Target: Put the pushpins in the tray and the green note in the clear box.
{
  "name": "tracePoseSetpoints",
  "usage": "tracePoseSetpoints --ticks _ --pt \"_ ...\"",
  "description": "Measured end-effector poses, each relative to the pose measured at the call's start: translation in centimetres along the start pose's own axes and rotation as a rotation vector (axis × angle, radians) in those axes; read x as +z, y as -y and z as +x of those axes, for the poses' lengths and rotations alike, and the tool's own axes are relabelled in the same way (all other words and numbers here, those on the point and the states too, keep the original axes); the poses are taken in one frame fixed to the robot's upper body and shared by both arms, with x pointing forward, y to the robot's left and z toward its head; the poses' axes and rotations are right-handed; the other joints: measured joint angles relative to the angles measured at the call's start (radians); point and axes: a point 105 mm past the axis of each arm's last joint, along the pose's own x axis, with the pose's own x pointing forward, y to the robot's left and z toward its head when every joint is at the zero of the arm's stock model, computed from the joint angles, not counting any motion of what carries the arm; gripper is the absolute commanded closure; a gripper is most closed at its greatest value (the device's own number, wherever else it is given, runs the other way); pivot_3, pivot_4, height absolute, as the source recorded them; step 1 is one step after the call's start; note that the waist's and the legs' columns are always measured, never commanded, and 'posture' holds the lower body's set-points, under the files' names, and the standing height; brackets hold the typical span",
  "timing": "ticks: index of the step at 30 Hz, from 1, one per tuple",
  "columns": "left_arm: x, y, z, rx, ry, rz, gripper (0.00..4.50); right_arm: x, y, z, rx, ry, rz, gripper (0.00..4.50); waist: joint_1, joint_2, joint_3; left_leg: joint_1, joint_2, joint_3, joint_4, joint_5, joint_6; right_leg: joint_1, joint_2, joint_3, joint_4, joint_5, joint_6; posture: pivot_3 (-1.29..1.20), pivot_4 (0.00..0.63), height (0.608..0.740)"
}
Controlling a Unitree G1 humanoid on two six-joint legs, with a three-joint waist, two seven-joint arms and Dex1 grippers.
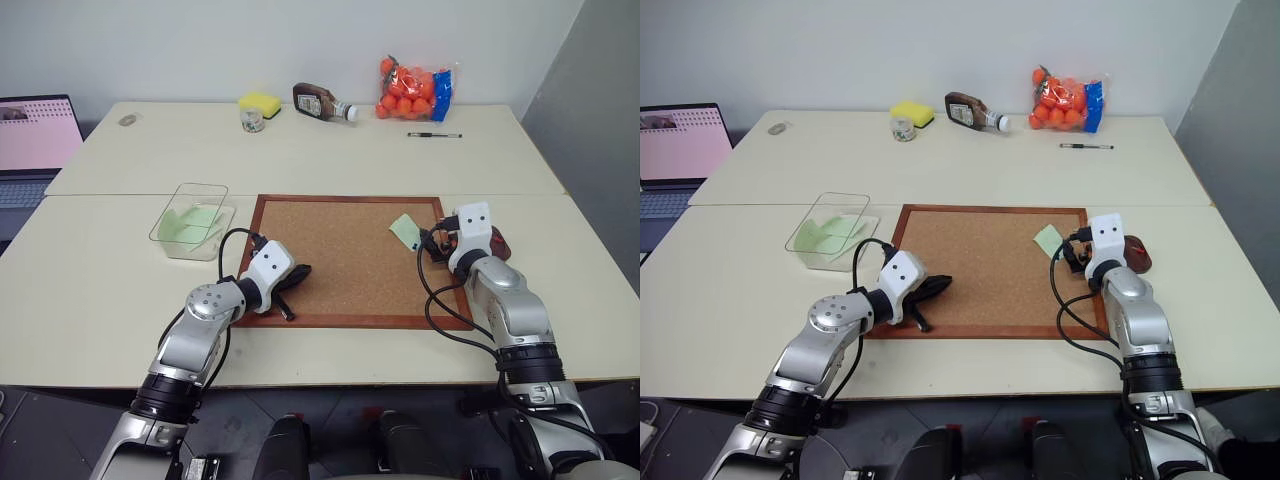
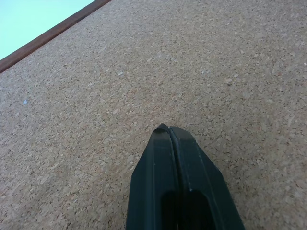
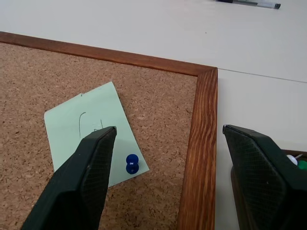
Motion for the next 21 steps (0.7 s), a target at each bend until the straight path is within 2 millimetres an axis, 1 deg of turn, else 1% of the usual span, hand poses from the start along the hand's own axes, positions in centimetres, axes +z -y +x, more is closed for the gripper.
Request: tracePoseSetpoints --ticks 2,9,13,14,15,16,18,19,21 --pt "0.0 0.0 0.0 0.0 0.0 0.0 4.5 0.0 0.0 0.0 0.001 0.0 -0.001 1.2 0.0 0.0 0.0 0.0 0.0 0.0 0.0 0.0 0.0 0.0 0.0 0.0 0.0 0.0 0.0 0.0 0.15 0.74" --pt "0.0 0.0 0.0 0.001 -0.004 -0.003 4.5 -0.2 -0.7 0.1 0.016 -0.007 -0.005 2.67 0.0 0.0 0.0 0.0 0.0 0.0 0.0 0.0 0.0 0.0 0.0 0.0 0.0 0.0 0.0 0.0 0.15 0.74" --pt "0.0 0.0 0.0 0.002 -0.005 -0.004 4.5 -0.5 -0.9 0.1 0.023 -0.022 -0.009 3.34 0.0 0.0 0.0 0.0 0.0 0.0 0.0 0.0 0.0 0.0 0.0 0.0 0.0 0.0 0.0 0.0 0.15 0.74" --pt "0.0 0.0 0.0 0.002 -0.005 -0.004 4.5 -0.5 -1.0 0.2 0.029 -0.023 -0.009 3.6 0.0 0.0 0.0 0.0 0.0 0.0 0.0 0.0 0.0 0.0 0.0 0.0 0.0 0.0 0.0 0.0 0.15 0.74" --pt "0.0 0.0 0.0 0.002 -0.005 -0.004 4.5 -0.5 -1.1 0.2 0.034 -0.024 -0.009 3.75 0.0 0.0 0.0 0.0 0.0 0.0 0.0 0.0 0.0 0.0 0.0 0.0 0.0 0.0 0.0 0.0 0.15 0.74" --pt "0.0 0.0 0.0 0.002 -0.005 -0.004 4.5 -0.5 -1.3 0.2 0.042 -0.026 -0.011 4.01 0.0 0.0 0.0 0.0 0.0 0.0 0.0 0.0 0.0 0.0 0.0 0.0 0.0 0.0 0.0 0.0 0.15 0.74" --pt "0.0 0.0 0.0 0.002 -0.005 -0.004 4.5 -0.5 -1.5 0.2 0.051 -0.027 -0.013 4.39 0.0 0.0 0.0 0.0 0.0 0.0 0.0 0.0 0.0 0.0 0.0 0.0 0.0 0.0 0.0 0.0 0.15 0.74" --pt "0.0 0.0 0.0 0.002 -0.005 -0.005 4.5 -0.5 -1.6 0.2 0.054 -0.027 -0.013 4.46 0.0 0.0 0.0 0.0 0.0 0.0 0.0 0.0 0.0 0.0 0.0 0.0 0.0 0.0 0.0 0.0 0.15 0.74" --pt "0.0 0.1 0.0 0.002 -0.005 -0.005 4.5 -0.4 -1.7 0.2 0.055 -0.026 -0.012 4.46 0.0 0.0 0.0 0.0 0.0 0.0 0.0 0.0 0.0 0.0 0.0 0.0 0.0 0.0 0.0 0.0 0.15 0.74"
